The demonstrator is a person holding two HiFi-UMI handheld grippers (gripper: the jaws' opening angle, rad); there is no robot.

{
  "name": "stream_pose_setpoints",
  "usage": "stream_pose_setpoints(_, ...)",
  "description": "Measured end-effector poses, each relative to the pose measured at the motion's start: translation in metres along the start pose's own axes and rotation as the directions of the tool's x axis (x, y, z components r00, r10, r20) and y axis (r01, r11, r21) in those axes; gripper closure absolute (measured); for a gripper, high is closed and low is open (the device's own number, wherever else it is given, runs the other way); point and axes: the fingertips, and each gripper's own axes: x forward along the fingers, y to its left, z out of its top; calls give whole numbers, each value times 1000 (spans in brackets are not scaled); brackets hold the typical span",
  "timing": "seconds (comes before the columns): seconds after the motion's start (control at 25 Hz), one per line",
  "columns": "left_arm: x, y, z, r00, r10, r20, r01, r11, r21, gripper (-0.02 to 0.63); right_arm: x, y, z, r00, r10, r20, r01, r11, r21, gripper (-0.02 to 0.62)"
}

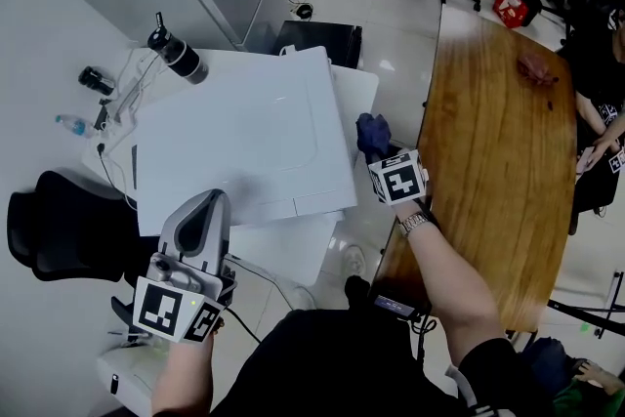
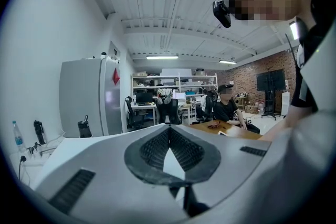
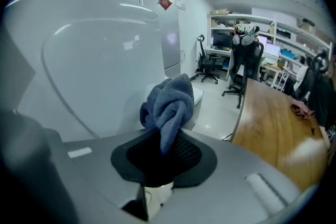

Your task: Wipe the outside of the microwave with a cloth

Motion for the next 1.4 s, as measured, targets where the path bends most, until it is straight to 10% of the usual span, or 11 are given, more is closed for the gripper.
stream_pose_setpoints(0.84,-124,17,-19,987,-108,118,115,992,-54,601,-197,104,-18,959,-196,203,197,980,16,531)
stream_pose_setpoints(1.4,-223,83,-53,991,-18,134,29,996,-82,601,-204,311,-8,960,28,279,20,985,-169,531)
